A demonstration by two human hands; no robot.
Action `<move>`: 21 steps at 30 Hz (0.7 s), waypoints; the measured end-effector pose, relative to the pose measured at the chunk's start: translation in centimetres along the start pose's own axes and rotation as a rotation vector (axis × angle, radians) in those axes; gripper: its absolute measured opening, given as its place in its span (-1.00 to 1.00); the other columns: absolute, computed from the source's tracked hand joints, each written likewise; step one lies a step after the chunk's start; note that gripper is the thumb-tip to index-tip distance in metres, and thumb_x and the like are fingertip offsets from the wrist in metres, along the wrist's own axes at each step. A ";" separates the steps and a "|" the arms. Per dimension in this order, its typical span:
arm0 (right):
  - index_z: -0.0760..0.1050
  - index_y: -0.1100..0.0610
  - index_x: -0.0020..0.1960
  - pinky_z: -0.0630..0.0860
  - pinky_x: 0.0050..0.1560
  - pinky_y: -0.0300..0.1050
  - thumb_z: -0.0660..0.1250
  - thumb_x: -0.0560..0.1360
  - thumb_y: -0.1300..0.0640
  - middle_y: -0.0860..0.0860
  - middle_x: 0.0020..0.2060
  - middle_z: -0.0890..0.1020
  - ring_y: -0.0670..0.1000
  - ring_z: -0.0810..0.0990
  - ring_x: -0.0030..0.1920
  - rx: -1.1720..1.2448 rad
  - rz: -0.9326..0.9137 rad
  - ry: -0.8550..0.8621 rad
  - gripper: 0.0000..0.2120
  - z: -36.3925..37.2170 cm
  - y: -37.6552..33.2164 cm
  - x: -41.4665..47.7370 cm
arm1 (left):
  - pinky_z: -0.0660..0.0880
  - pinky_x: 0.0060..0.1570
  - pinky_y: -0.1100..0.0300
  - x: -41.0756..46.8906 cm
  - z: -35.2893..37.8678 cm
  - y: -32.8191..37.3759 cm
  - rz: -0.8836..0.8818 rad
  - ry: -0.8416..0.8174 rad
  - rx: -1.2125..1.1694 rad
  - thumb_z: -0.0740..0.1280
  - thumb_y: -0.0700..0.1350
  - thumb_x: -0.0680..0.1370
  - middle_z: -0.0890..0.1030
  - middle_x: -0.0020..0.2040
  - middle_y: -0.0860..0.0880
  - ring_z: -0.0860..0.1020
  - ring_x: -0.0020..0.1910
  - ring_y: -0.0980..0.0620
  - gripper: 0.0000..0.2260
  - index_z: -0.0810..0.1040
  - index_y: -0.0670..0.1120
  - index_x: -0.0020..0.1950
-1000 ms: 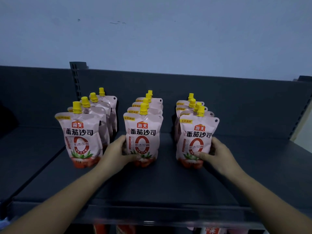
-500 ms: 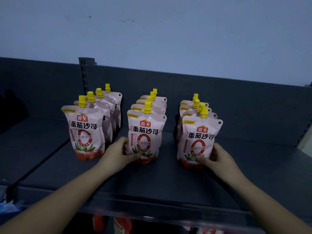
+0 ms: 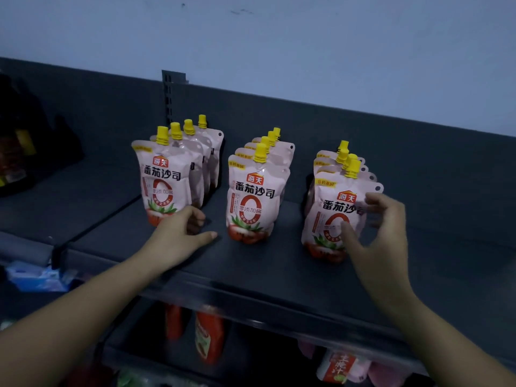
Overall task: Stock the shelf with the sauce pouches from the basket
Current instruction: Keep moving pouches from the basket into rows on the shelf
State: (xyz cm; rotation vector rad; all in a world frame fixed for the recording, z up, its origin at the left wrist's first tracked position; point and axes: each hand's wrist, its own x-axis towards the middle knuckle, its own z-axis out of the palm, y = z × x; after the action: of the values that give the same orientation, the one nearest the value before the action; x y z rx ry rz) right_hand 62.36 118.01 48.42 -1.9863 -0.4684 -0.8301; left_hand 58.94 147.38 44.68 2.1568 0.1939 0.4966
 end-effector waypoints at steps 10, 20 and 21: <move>0.48 0.06 0.19 0.27 0.06 -0.59 0.39 0.42 0.08 -0.19 0.03 0.51 -0.27 0.45 0.05 0.120 -0.385 -0.755 -0.65 13.5 -12.0 -1.1 | 0.43 -0.16 0.16 -5.6 -13.9 -4.0 0.142 0.207 0.446 0.39 0.04 0.43 0.59 -0.19 0.06 0.51 -0.20 0.14 -0.84 0.55 -0.04 -0.16; 0.23 0.01 0.44 0.27 0.25 -0.33 0.29 0.53 0.06 -0.12 0.36 0.37 -0.12 0.35 0.35 0.229 -0.662 -1.188 -0.48 30.3 -27.7 -7.0 | 0.41 0.02 0.10 -15.6 -31.7 -13.8 -0.444 0.194 0.992 0.32 0.19 0.45 0.50 0.16 -0.02 0.49 0.15 -0.05 -0.56 0.41 -0.05 0.20; 0.22 0.02 0.45 0.24 0.24 -0.34 0.29 0.52 0.05 -0.10 0.37 0.36 -0.10 0.34 0.36 0.231 -0.697 -1.204 -0.47 31.7 -28.9 -7.9 | 0.40 0.08 0.10 -16.7 -32.9 -14.8 -0.522 0.148 1.034 0.30 0.21 0.46 0.47 0.24 -0.03 0.46 0.21 -0.07 -0.49 0.36 -0.06 0.28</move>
State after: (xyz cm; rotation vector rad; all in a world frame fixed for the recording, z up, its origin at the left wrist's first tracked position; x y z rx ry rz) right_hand 50.88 160.09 48.53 -1.9096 -1.9052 0.1777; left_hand 30.70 175.34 45.40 2.8756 1.2920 0.2535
